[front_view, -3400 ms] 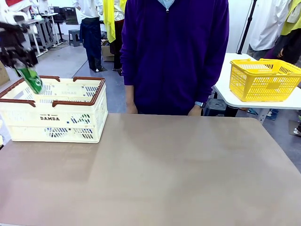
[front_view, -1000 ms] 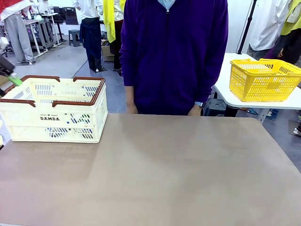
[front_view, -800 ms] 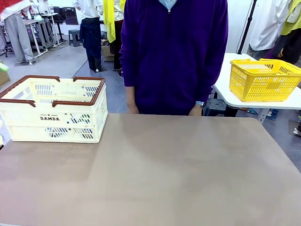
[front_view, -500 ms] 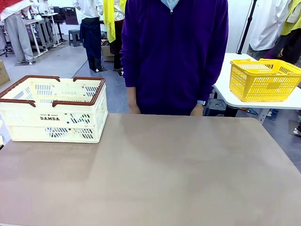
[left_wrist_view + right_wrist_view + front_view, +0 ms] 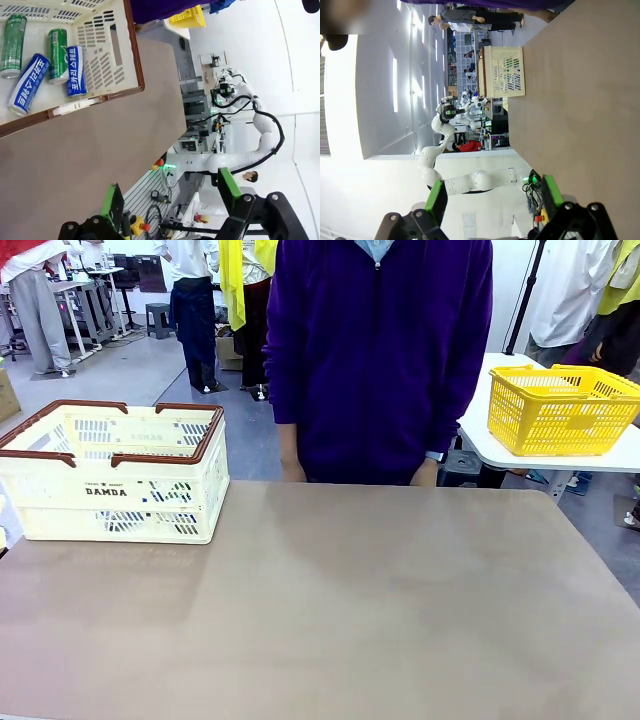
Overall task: Place the drinks into the Shopping basket.
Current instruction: Pick up one drink and place it into the Shopping basket.
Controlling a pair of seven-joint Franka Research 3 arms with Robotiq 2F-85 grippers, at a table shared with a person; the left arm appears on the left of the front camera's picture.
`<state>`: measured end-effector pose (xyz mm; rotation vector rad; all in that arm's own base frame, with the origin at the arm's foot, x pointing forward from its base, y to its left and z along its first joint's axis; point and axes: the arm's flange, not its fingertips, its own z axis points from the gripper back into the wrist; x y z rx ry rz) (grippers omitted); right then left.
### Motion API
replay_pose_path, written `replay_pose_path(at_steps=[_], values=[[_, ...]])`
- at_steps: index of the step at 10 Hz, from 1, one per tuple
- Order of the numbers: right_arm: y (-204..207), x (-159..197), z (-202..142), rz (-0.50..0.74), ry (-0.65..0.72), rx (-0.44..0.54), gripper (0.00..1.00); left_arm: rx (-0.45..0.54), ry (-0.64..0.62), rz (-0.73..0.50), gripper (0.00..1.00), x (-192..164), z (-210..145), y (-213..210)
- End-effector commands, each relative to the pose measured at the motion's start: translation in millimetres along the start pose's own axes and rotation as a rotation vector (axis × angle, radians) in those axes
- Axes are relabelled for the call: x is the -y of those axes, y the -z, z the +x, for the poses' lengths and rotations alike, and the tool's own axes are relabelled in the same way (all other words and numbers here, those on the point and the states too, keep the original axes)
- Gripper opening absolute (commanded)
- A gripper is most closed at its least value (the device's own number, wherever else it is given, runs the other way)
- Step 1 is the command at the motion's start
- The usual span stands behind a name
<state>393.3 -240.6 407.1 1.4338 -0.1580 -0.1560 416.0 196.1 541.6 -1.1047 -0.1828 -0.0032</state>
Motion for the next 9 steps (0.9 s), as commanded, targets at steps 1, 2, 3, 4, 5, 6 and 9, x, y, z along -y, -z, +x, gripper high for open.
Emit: replay_pose_path(at_steps=[1,2,3,4,5,6,9], values=[[-1.6,-5.5,-0.3,-0.006,0.018,-0.011,1.0,0.003,0.0,0.004,1.0,-1.4,-4.7,-1.5],[-1.6,-5.5,-0.3,-0.006,0.018,-0.011,1.0,0.003,0.0,0.004,1.0,-1.4,-4.7,-1.5],[-1.6,-5.5,-0.3,-0.006,0.018,-0.011,1.0,0.003,0.0,0.004,1.0,-1.4,-4.7,-1.5],[-1.6,-5.5,-0.3,-0.006,0.018,-0.011,1.0,0.003,0.0,0.004,1.0,-1.4,-4.7,-1.5],[-1.6,-5.5,-0.3,-0.006,0.018,-0.011,1.0,0.003,0.0,0.004,1.0,-1.4,-4.7,-1.5],[-1.6,-5.5,-0.3,-0.006,0.018,-0.011,1.0,0.003,0.0,0.004,1.0,-1.4,-4.7,-1.5],[-1.6,-5.5,-0.3,-0.006,0.018,-0.011,1.0,0.003,0.0,0.004,1.0,-1.4,-4.7,-1.5]])
